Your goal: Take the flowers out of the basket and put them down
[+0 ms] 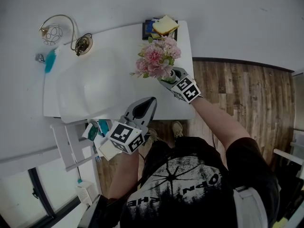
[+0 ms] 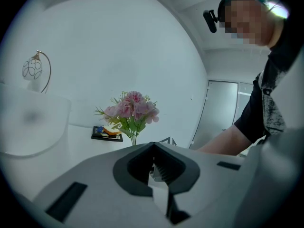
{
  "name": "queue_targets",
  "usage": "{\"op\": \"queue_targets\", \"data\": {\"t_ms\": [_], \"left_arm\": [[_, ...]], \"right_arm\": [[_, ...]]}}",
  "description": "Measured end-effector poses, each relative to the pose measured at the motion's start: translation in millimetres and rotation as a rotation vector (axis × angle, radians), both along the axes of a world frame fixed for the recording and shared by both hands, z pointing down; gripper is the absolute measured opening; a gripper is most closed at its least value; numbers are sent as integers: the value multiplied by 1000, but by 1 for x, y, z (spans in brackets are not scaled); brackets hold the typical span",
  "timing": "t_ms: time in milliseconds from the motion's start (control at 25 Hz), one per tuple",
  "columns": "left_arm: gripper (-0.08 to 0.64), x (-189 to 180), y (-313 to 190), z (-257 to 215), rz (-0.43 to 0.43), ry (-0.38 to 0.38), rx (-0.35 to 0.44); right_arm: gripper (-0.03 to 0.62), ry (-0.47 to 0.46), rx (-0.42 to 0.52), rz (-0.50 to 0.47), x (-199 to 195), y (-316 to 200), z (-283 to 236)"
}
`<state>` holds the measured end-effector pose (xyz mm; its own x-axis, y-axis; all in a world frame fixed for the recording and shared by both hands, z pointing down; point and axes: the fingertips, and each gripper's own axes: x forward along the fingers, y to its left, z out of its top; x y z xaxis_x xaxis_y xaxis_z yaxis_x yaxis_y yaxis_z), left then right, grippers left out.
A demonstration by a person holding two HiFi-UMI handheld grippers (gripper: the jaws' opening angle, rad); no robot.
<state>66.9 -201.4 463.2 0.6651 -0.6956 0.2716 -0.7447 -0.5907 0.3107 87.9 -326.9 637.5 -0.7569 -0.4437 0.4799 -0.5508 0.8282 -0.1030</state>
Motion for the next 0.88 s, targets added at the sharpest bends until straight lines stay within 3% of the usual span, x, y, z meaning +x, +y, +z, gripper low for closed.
{"op": "queue_targets", "data": {"t_ms": [480, 720, 880], "left_arm": [[12, -3, 2, 6, -11, -8, -19], [12, -1, 4, 7, -12, -15, -22], [12, -3, 6, 8, -18, -16, -25]], "right_arm": [[282, 62, 31, 7, 2, 2, 19], [282, -13, 68, 62, 4, 0, 20], [282, -9, 77, 75, 4, 0, 24]]}}
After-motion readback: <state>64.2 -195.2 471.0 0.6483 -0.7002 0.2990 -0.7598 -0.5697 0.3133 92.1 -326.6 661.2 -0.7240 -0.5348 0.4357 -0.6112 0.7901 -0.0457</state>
